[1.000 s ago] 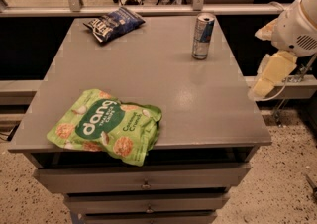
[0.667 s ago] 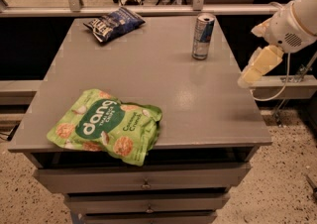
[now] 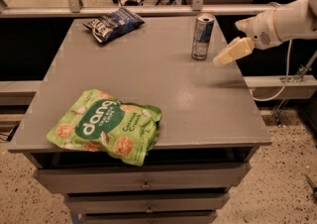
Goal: Pick redbull can
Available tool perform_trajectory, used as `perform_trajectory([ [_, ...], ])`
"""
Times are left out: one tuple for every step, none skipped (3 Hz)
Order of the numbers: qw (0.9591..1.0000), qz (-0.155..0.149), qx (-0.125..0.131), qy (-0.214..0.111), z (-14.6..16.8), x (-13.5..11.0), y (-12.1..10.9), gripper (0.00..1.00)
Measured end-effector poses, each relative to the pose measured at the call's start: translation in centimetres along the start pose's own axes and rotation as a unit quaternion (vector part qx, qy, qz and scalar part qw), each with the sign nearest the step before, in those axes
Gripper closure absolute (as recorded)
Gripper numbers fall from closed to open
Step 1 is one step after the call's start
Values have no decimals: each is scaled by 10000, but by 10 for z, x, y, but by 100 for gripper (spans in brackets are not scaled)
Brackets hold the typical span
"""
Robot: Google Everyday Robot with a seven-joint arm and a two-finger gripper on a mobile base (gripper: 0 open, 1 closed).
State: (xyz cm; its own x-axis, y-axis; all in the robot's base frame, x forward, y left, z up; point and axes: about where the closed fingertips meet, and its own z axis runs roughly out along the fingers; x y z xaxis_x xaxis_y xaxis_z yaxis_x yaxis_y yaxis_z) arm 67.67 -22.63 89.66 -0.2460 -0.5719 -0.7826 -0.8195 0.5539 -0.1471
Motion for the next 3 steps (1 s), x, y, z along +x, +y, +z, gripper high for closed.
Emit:
perform_trajectory([
  [9964, 233, 70, -814, 36, -16, -25, 0],
  [9897, 435, -18, -1362, 58, -27, -29, 3],
  [9855, 531, -121, -1605, 66, -34, -27, 26],
])
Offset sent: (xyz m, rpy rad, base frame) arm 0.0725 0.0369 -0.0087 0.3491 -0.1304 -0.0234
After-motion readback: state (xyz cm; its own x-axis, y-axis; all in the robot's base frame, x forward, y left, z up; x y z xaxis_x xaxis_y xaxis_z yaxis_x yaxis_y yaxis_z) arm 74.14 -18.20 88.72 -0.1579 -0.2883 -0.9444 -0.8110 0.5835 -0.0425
